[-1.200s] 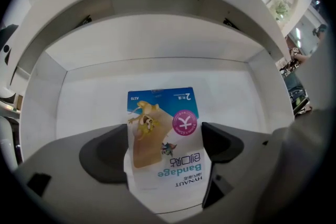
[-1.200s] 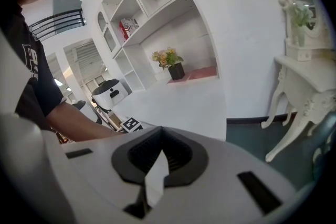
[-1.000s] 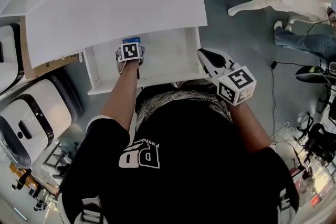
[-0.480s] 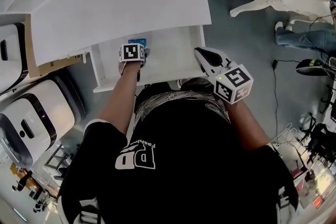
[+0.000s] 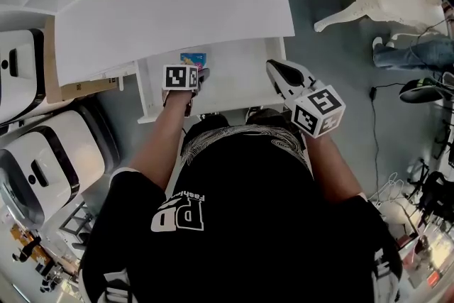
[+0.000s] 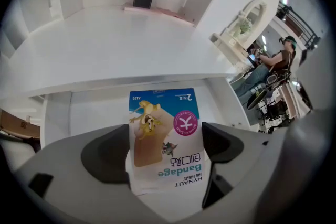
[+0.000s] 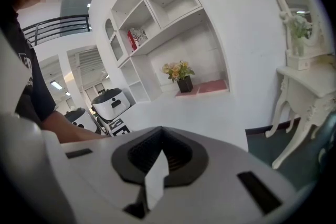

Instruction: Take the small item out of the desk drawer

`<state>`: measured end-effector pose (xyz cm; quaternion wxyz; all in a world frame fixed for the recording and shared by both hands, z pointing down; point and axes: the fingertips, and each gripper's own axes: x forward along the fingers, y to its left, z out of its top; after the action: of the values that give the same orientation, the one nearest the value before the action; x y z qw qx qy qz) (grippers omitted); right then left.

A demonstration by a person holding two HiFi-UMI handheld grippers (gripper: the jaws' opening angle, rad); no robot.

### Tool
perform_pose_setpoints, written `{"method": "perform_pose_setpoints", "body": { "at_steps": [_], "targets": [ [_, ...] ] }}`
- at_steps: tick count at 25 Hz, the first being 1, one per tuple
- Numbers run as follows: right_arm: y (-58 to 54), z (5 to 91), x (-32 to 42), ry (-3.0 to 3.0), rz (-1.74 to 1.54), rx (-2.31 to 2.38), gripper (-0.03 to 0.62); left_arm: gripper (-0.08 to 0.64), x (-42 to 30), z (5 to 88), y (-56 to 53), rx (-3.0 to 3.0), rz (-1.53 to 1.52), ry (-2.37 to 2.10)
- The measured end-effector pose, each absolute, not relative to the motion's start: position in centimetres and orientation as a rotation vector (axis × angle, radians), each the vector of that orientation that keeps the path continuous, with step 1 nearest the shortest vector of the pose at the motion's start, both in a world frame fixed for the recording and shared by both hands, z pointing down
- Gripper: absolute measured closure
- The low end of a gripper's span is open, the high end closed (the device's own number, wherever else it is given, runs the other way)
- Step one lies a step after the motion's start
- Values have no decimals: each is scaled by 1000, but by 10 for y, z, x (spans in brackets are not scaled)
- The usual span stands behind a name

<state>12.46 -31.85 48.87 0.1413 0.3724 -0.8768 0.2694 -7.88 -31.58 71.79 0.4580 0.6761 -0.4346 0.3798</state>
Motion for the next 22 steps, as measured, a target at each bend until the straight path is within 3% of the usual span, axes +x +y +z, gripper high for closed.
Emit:
{"method": "perform_pose_setpoints", "body": {
  "at_steps": [22],
  "targets": [
    [-301, 394, 41, -2780, 610, 1051, 584, 135, -96, 516, -312, 2087, 397, -1098]
  ]
}}
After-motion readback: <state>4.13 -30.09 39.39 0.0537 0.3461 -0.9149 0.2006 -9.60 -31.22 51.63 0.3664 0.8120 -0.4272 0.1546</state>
